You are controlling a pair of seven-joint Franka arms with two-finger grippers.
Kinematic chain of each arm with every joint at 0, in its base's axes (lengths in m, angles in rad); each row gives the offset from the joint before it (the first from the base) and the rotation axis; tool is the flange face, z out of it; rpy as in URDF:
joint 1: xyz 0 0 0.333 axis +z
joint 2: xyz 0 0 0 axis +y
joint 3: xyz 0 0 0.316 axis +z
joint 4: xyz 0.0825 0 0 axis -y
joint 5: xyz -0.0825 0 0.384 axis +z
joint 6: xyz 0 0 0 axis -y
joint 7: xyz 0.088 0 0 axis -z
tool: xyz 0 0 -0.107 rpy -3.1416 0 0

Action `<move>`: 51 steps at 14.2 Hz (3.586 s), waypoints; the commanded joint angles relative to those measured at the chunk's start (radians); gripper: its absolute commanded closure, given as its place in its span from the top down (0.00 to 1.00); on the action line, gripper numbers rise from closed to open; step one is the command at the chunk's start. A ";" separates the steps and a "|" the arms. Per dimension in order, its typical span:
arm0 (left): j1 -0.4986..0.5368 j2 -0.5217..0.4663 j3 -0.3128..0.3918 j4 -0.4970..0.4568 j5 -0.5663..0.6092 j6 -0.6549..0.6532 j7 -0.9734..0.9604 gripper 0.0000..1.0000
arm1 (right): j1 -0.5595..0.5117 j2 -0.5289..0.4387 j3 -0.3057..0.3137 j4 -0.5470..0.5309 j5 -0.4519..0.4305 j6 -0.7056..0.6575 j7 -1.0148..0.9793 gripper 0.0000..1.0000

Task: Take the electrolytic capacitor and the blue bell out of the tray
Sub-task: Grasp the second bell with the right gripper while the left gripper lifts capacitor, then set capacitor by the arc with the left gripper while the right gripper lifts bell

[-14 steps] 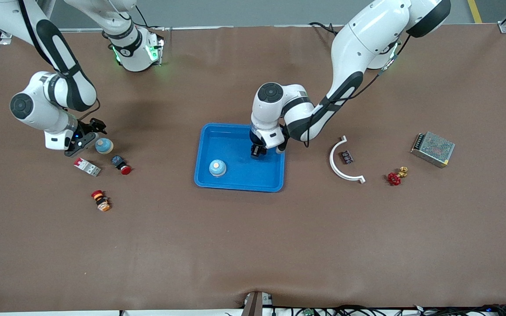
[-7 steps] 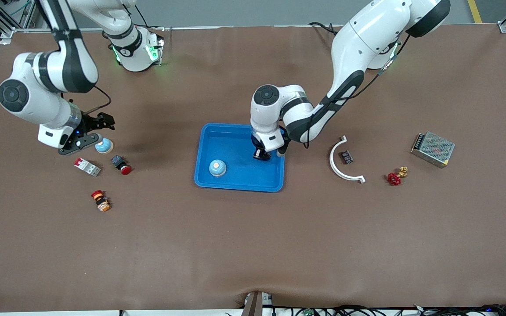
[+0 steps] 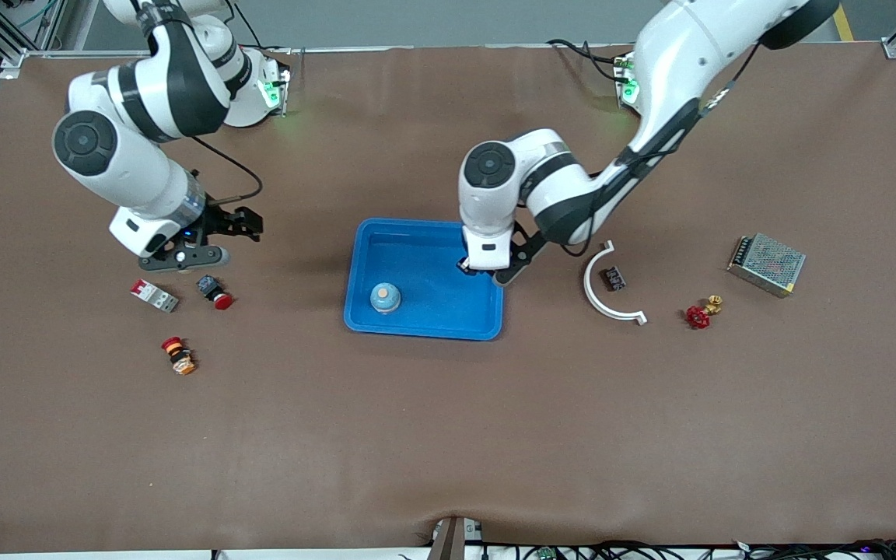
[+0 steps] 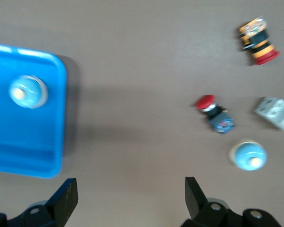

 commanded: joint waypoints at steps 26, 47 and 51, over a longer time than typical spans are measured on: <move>0.322 0.091 -0.017 -0.277 0.397 0.296 0.273 0.00 | 0.322 0.524 -0.018 0.211 0.085 0.503 0.427 1.00; 0.259 0.079 0.031 -0.235 0.384 0.271 0.192 1.00 | 0.355 0.612 -0.019 0.228 0.074 0.553 0.425 0.69; 0.294 0.027 -0.053 -0.214 0.272 0.103 0.206 1.00 | 0.354 0.610 -0.019 0.232 0.068 0.552 0.417 0.40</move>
